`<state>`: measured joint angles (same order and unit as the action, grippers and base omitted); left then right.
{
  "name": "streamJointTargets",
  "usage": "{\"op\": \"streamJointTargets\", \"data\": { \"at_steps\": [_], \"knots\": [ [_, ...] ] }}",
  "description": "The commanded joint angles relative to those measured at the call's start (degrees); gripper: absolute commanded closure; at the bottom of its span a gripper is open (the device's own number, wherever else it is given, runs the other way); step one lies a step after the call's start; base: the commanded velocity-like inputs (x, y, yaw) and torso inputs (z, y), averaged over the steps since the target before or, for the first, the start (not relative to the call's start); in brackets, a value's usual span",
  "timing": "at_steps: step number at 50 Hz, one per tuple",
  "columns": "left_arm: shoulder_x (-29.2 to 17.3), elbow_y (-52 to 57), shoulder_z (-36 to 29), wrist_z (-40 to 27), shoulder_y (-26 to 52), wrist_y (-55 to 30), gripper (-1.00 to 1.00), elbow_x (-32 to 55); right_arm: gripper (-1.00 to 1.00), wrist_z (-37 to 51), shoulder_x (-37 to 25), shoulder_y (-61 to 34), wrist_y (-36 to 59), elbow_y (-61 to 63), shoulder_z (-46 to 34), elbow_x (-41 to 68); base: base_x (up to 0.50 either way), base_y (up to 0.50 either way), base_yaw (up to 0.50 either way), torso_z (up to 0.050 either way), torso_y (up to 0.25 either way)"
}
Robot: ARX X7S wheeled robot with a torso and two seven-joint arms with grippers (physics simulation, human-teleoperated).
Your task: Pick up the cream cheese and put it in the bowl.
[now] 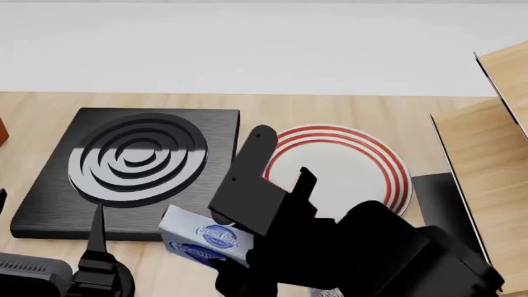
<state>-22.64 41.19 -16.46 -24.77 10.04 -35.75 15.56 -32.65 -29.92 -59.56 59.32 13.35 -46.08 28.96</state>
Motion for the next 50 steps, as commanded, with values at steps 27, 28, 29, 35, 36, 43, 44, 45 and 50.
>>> {"op": "streamJointTargets", "data": {
  "at_steps": [27,28,29,35,36,43,44,45,50],
  "knots": [
    [-0.3,0.4,0.0,-0.3,-0.2,0.7,-1.00,0.9,1.00,6.1,-4.3,0.1,8.3,3.8,7.0,2.4,0.00,0.00,0.00,0.000,0.000],
    [-0.3,0.3,0.1,-0.3,-0.2,0.8,-1.00,0.9,1.00,6.3,-4.3,0.1,8.6,3.9,7.0,2.3,0.00,0.00,0.00,0.000,0.000],
    [-0.3,0.2,0.1,-0.3,-0.3,0.9,-1.00,0.9,1.00,6.5,-4.3,0.2,8.6,3.9,6.9,2.2,0.00,0.00,0.00,0.015,0.000],
    [-0.4,0.2,0.3,-0.4,-0.5,1.2,-1.00,1.2,1.00,7.3,-4.6,0.1,9.9,3.6,7.0,2.2,0.00,0.00,0.00,0.000,0.002],
    [-0.4,0.2,0.2,-0.4,-0.6,1.3,-1.00,1.1,1.00,7.5,-4.5,0.1,10.0,3.3,6.9,2.0,0.00,0.00,0.00,0.000,0.000],
    [-0.5,0.1,0.2,-0.4,-0.6,1.5,-1.00,1.2,1.00,9.7,-4.4,0.3,11.2,2.3,7.9,1.4,0.00,0.00,0.00,0.000,0.000],
    [-0.5,0.2,0.1,-0.5,-0.6,1.5,-1.00,1.2,1.00,9.8,-4.3,0.3,11.5,2.1,8.2,1.6,0.00,0.00,0.00,0.000,0.000],
    [-0.5,0.2,0.2,-0.5,-0.6,1.5,-1.00,1.2,1.00,10.1,-4.2,0.2,11.7,1.8,8.0,1.3,0.00,0.00,0.00,0.000,0.000],
    [-0.5,0.0,0.0,-0.5,-0.7,1.7,-1.00,1.2,1.00,11.0,-4.2,0.3,12.0,1.1,8.2,0.9,0.00,0.00,0.00,0.000,0.000]
  ]
}}
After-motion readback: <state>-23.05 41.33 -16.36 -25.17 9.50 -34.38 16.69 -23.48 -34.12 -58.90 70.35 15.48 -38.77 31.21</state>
